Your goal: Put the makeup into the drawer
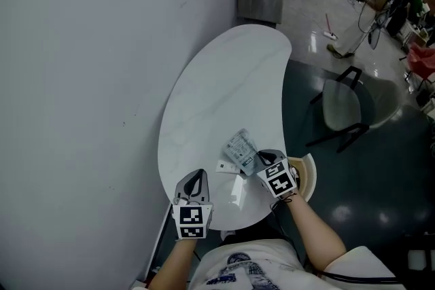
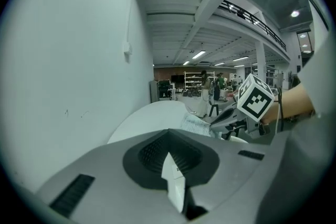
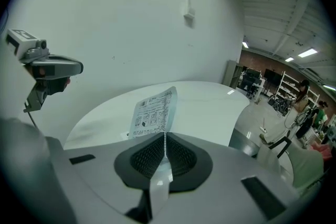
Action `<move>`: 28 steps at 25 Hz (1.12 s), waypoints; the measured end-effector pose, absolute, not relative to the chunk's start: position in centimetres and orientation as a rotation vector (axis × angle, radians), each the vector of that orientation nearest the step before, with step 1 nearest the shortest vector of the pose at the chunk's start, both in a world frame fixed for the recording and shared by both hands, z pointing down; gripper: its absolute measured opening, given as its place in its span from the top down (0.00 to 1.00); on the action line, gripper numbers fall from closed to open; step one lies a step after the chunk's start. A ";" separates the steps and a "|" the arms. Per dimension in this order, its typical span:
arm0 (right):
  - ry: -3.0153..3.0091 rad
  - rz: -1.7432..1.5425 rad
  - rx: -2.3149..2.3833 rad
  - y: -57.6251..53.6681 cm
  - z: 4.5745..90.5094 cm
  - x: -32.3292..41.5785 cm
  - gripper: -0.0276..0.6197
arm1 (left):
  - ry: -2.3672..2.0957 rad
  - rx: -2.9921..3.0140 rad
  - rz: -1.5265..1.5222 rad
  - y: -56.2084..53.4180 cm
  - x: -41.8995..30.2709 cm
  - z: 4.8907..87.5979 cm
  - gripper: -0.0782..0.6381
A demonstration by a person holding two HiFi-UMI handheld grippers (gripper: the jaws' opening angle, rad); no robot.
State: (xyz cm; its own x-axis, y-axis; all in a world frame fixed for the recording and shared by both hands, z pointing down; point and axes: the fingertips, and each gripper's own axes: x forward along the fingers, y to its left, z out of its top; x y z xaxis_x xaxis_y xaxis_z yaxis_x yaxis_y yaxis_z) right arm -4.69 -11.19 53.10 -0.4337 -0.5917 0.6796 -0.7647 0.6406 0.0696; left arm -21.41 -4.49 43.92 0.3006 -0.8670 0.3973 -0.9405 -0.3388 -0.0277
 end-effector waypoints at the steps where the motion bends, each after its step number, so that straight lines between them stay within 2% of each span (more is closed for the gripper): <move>1: -2.175 0.312 1.066 -10.7 52.8 -4.7 0.91 | -1.658 2.368 0.509 -4.0 -21.5 43.9 0.83; 15: -2.161 0.355 1.218 -1.9 50.3 -4.2 0.91 | -1.529 2.494 0.505 1.8 -20.8 43.5 0.83; 28: -2.126 0.410 1.333 -0.4 49.8 0.6 0.91 | -1.396 2.580 0.522 1.2 -15.8 43.7 0.83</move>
State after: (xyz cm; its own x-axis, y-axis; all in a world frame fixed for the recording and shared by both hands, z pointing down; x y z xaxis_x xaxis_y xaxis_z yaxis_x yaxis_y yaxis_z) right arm 0.59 -0.40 49.83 -0.3241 -0.7092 0.6260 -0.8912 0.4509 0.0494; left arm -15.77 1.22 43.74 0.5029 -0.7777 0.3771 -0.8344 -0.5507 -0.0231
